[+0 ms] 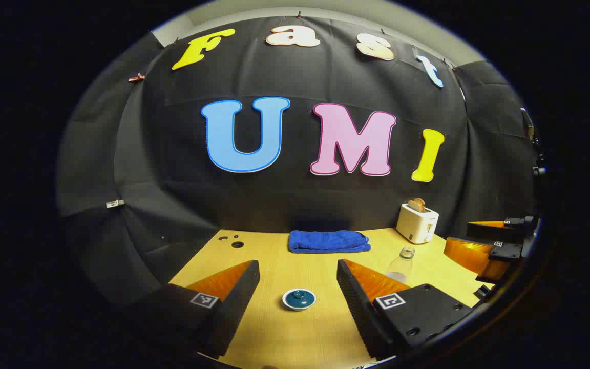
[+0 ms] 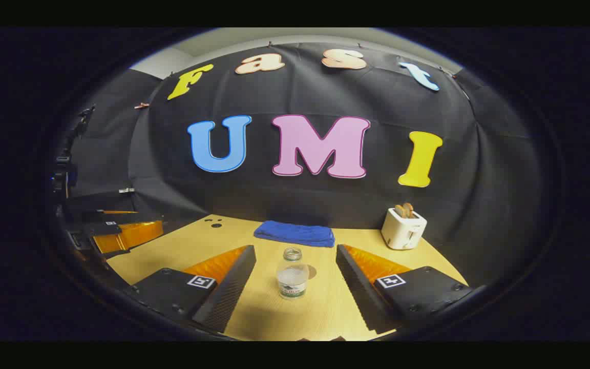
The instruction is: Open the teacup lid with one hand, grasp the water bottle and pour water into the teacup with the other hand; after pouring, place the water bottle on the coaster and then close the teacup lid.
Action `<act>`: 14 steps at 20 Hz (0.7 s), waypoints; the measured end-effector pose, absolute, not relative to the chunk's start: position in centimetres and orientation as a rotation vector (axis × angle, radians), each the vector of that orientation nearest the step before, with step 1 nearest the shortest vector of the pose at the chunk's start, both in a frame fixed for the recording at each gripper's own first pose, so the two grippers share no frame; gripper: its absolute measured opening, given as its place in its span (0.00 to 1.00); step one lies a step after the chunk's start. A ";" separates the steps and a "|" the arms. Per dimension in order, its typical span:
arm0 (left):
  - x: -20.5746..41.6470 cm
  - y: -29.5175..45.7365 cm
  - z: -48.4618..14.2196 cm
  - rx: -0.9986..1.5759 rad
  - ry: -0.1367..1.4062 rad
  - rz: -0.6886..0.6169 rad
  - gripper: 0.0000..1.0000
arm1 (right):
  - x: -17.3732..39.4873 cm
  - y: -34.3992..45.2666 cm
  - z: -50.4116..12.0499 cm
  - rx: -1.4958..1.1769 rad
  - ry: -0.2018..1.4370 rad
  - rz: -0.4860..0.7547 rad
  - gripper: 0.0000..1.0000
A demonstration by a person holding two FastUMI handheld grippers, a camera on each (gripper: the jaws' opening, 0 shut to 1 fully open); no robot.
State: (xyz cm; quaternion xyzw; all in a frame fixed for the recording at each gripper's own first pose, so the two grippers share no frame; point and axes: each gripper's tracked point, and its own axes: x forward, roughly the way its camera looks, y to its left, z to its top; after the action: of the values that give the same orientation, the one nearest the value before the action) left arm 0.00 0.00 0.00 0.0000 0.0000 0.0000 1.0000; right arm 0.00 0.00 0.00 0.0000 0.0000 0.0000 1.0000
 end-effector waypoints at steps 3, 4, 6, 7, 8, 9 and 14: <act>0.5 0.0 -0.3 0.003 0.010 0.002 0.95 | 0.5 0.4 -0.3 0.000 0.010 0.017 0.98; 0.5 0.0 -0.5 0.002 0.015 0.003 0.95 | 0.7 0.4 -0.4 -0.002 0.013 0.024 0.98; 0.6 -0.1 -0.9 -0.001 0.025 0.002 0.95 | 1.1 0.6 -0.7 -0.002 0.019 0.036 0.98; 0.7 -0.2 -1.1 0.000 0.033 -0.002 0.95 | 1.2 0.7 -0.8 -0.001 0.023 0.041 0.98; 0.8 -0.3 -1.4 0.002 0.041 -0.007 0.95 | 1.4 0.6 -1.0 -0.002 0.028 0.045 0.98; 0.8 -0.3 -1.6 0.003 0.045 -0.008 0.95 | 1.5 0.6 -1.1 -0.001 0.034 0.048 0.98; 1.2 -0.2 -2.4 0.018 0.048 0.021 0.95 | 2.0 -0.2 -1.9 0.001 0.055 0.065 0.98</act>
State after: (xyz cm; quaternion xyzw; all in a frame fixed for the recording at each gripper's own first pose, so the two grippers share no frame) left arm 1.20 -0.19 -2.37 0.0088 0.0239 0.0102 0.9996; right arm 1.96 -0.21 -1.87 0.0004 0.0275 0.0324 0.9991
